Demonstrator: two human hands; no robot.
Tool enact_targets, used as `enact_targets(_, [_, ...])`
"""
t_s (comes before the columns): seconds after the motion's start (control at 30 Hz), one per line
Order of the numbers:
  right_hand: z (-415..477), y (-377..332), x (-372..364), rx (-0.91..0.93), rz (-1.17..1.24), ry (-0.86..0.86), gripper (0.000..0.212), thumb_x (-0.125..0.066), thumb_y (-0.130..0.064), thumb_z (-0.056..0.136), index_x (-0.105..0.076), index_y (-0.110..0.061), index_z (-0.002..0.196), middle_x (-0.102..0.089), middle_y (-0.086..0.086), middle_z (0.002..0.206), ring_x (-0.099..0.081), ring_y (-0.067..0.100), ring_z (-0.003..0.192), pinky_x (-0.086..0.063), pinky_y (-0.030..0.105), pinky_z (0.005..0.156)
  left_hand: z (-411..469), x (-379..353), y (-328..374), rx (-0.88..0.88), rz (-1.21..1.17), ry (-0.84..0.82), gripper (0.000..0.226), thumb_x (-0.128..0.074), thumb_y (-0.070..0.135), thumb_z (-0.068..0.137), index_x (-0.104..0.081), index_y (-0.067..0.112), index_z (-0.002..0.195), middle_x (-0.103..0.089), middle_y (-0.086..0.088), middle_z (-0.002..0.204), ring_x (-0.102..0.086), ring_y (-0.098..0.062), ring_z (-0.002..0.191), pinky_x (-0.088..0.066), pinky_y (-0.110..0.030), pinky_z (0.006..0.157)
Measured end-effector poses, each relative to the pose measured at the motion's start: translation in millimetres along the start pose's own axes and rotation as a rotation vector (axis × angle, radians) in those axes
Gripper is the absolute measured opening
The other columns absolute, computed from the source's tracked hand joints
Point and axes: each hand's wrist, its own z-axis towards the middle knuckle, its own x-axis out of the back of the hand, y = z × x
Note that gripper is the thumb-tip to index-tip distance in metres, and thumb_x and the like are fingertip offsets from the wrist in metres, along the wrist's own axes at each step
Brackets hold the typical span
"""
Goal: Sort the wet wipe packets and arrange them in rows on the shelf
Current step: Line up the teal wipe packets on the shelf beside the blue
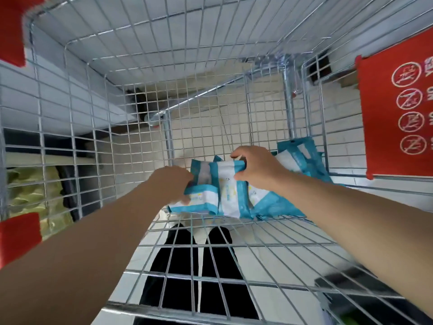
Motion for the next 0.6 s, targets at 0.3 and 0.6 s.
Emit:
enact_targets(0.3, [-29, 13, 41, -0.06, 0.125, 0.298, 0.009, -0.063, -0.01, 0.083, -0.065, -0.001, 0.086, -0.065, 0.013, 0.085, -0.06, 0.028, 0.079, -0.045, 0.036, 0.068, -12, 8, 0, 0.1, -0.659, 0.094, 0.037, -0.066, 0.028, 0.088, -0.059, 0.006, 0.117, -0.061, -0.008, 0.108, -0.051, -0.019, 0.088, -0.037, -0.021, 0.064])
enact_targets(0.6, [-49, 25, 58, -0.237, 0.29, 0.087, 0.026, -0.067, -0.002, 0.077, -0.058, -0.009, 0.1, -0.068, 0.009, 0.088, -0.069, 0.02, 0.074, -0.059, 0.035, 0.069, 19, 11, 18, 0.3, -0.832, 0.307, 0.04, -0.08, 0.022, 0.074, -0.053, 0.01, 0.101, -0.06, -0.009, 0.101, -0.051, -0.022, 0.083, -0.038, -0.026, 0.065])
